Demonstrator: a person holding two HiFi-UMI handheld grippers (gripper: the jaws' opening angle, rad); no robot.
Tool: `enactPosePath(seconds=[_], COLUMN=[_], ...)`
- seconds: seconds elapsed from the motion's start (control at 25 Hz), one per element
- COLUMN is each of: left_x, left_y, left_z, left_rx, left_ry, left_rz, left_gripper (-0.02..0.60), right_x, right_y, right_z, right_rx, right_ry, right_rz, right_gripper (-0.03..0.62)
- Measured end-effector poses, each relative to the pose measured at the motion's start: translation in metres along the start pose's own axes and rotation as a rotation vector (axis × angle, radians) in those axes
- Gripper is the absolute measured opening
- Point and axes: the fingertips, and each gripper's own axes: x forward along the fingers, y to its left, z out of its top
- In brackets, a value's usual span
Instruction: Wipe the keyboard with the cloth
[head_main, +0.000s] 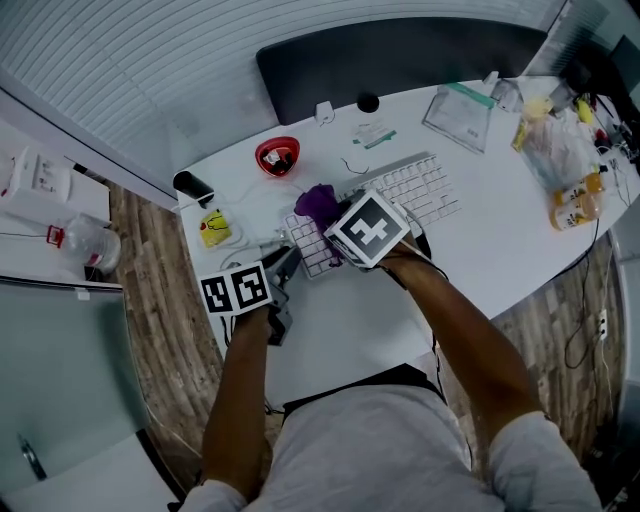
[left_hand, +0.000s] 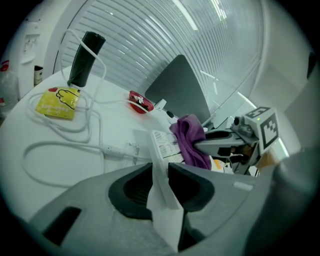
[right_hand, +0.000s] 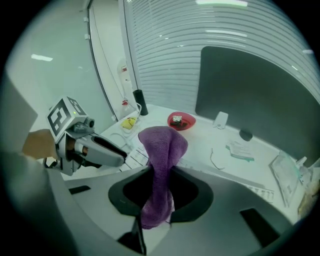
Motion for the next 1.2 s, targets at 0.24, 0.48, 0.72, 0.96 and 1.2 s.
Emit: enactPosePath(seconds=[0.24, 0.48, 0.72, 0.96, 1.2], left_x=[0.0, -0.001, 0.0, 0.0, 0.0], left_y=[0.0, -0.001, -0.001, -0.002, -0.002], left_z=[0.002, 0.003, 0.003, 0.004, 0.002], left_rx=[0.007, 0.015, 0.022, 0.034, 0.043], left_ry=[0.001, 0.005, 0.012, 0.015, 0.01], left_rz=[0.011, 0.024, 0.038, 0.045, 0.038], left_gripper=[0.11, 0.11, 0.11, 0.11, 0.11], right_x=[-0.029, -0.058, -0.078, -0.096, -0.072], right_y=[-0.081, -0.155, -0.205, -0.184, -0.062], right_z=[-0.039, -0.073, -0.1, -0.091, -0.032], right_rx=[0.077, 0.155, 0.216, 0.219, 0.202], right_ry=[0.024, 0.046, 0.068, 0.019, -0.111], right_rz=[-0.091, -0.177, -0.241, -0.221, 0.018], right_gripper=[0.084, 0.084, 0.084, 0.085, 0.084])
